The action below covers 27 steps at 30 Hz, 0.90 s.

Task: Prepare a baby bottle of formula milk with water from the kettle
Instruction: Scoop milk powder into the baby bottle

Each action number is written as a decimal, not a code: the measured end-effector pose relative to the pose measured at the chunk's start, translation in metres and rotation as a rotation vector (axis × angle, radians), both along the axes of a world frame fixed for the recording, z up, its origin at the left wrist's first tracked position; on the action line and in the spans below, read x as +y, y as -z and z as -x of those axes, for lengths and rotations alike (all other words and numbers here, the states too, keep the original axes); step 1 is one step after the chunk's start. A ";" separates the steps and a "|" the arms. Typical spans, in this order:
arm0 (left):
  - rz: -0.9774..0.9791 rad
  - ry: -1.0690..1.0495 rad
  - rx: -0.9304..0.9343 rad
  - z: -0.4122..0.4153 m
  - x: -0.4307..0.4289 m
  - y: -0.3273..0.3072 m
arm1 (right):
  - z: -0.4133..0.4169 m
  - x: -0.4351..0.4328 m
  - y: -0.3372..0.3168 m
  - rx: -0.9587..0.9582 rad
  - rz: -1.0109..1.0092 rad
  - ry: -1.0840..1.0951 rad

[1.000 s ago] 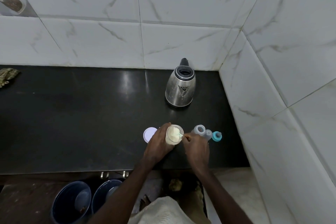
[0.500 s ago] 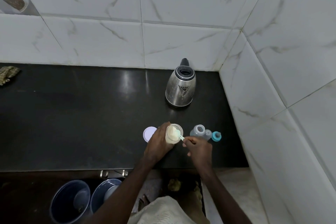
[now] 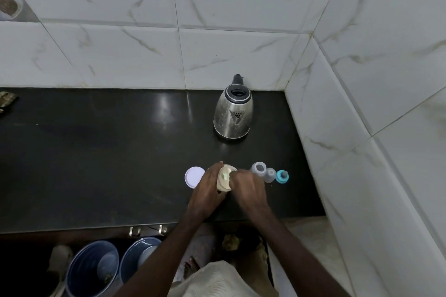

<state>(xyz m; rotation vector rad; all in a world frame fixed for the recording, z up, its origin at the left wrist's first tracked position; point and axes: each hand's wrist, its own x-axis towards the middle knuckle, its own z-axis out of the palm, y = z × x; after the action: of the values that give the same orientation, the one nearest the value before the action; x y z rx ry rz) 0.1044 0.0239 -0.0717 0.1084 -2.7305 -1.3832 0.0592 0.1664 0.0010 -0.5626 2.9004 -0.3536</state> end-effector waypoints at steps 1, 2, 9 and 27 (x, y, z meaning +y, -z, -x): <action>0.013 0.011 0.003 -0.001 0.001 0.001 | 0.004 -0.007 0.005 0.068 -0.129 -0.091; 0.024 0.019 0.011 -0.001 0.003 0.003 | 0.005 -0.014 0.006 0.038 -0.194 -0.116; 0.036 0.057 0.050 -0.004 0.004 -0.003 | 0.021 -0.017 0.026 -0.194 -0.035 0.089; 0.039 -0.002 0.029 0.005 0.004 0.004 | -0.021 0.035 0.031 -0.038 0.304 0.310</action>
<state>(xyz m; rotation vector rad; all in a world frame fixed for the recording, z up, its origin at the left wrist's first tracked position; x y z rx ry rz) 0.0994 0.0275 -0.0756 0.0874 -2.7310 -1.3198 0.0799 0.2010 -0.0301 -0.1367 2.9125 -0.8468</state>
